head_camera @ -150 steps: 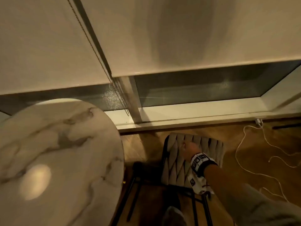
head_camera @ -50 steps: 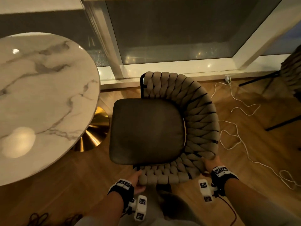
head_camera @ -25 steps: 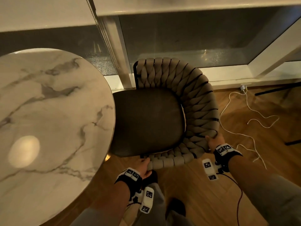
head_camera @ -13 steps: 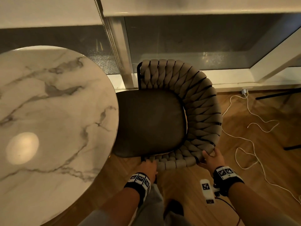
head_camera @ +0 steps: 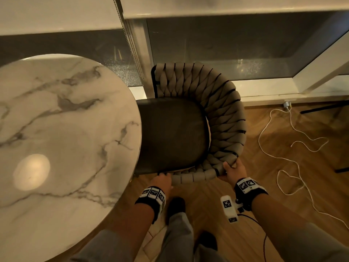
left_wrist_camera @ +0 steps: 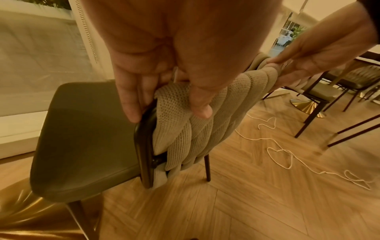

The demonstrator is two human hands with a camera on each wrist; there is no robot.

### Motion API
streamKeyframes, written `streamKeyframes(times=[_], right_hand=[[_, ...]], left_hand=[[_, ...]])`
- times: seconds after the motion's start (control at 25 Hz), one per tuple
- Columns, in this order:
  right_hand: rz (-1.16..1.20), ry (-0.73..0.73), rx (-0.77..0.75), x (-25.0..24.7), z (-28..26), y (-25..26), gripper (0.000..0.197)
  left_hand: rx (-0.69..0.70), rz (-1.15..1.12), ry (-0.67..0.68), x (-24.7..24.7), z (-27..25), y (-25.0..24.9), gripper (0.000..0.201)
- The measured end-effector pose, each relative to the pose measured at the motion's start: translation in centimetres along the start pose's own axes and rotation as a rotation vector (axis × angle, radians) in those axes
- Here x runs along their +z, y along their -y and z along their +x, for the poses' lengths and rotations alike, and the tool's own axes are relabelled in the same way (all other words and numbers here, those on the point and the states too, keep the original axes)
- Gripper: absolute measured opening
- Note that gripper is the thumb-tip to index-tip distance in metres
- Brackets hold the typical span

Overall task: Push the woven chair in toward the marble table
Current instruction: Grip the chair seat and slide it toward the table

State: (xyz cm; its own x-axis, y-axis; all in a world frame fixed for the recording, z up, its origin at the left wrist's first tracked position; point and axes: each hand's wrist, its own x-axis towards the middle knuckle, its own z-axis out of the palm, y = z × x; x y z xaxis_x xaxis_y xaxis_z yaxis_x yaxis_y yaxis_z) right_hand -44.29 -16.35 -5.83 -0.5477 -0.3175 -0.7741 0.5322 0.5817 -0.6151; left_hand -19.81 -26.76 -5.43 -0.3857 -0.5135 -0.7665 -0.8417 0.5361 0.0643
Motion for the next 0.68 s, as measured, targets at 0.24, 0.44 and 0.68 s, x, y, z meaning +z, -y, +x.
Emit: streamKeyframes(times=[0.24, 0.44, 0.68], right_hand=[[-0.085, -0.017, -0.024, 0.3, 0.0, -1.6, 0.04], [-0.282, -0.06, -0.078, -0.4, 4.0, -5.8, 0.053], [-0.375, -0.064, -0.104, -0.9, 5.8, -7.0, 0.056]], left_hand=[[-0.021, -0.042, 0.041, 1.9, -0.9, 0.6, 0.053], [-0.023, -0.062, 0.021, 2.3, -1.7, 1.4, 0.05], [-0.014, -0.062, 0.004, 2.0, -2.2, 1.4, 0.052]])
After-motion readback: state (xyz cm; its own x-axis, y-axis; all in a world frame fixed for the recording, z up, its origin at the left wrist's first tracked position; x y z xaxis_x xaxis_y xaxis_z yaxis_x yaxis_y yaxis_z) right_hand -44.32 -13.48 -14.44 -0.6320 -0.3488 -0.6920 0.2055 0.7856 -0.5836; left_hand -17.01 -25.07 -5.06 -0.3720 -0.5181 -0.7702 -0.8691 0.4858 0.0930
